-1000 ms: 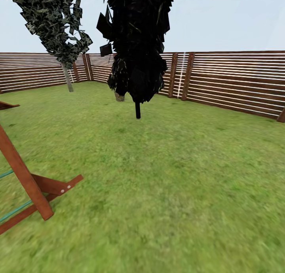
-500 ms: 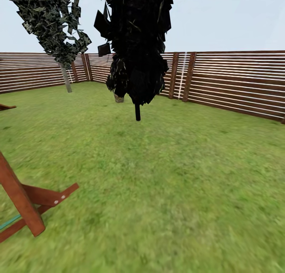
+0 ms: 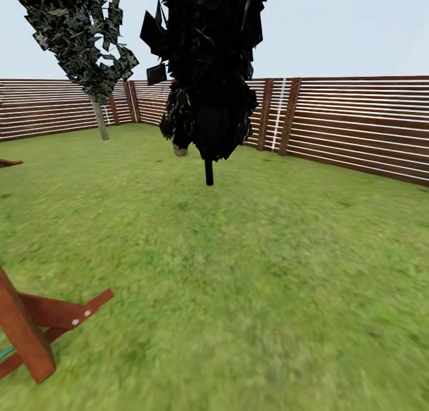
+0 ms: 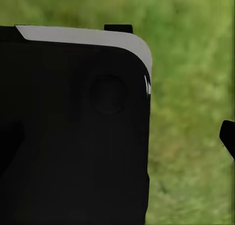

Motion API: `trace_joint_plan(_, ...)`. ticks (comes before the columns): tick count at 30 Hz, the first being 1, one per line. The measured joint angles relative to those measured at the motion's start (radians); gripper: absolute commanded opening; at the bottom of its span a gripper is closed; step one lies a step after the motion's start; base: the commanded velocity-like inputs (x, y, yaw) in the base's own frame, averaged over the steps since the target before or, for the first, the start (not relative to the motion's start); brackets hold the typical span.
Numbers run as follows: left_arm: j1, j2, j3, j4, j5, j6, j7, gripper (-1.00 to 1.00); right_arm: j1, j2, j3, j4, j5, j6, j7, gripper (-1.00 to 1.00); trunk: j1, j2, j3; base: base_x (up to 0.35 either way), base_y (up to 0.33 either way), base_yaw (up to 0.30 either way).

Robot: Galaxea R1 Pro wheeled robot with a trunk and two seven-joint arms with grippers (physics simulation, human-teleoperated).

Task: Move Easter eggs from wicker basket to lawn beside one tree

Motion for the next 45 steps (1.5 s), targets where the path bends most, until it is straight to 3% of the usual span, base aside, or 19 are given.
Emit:
trace_joint_plan(15, 0.000, 0.000, 0.000, 0.000, 0.000, 0.000, 0.000, 1.00, 0.000, 0.000, 0.000, 0.000, 0.000, 0.000, 0.000, 1.00, 0.000, 0.000, 0.000, 0.339, 0.000, 0.237)
trace_joint_plan(45, 0.000, 0.000, -0.001, 0.000, 0.000, 0.000, 0.000, 1.00, 0.000, -0.006, -0.001, -0.002, 0.001, 0.000, -0.001, 1.00, 0.000, 0.000, 0.000, 0.339, 0.000, -0.038)
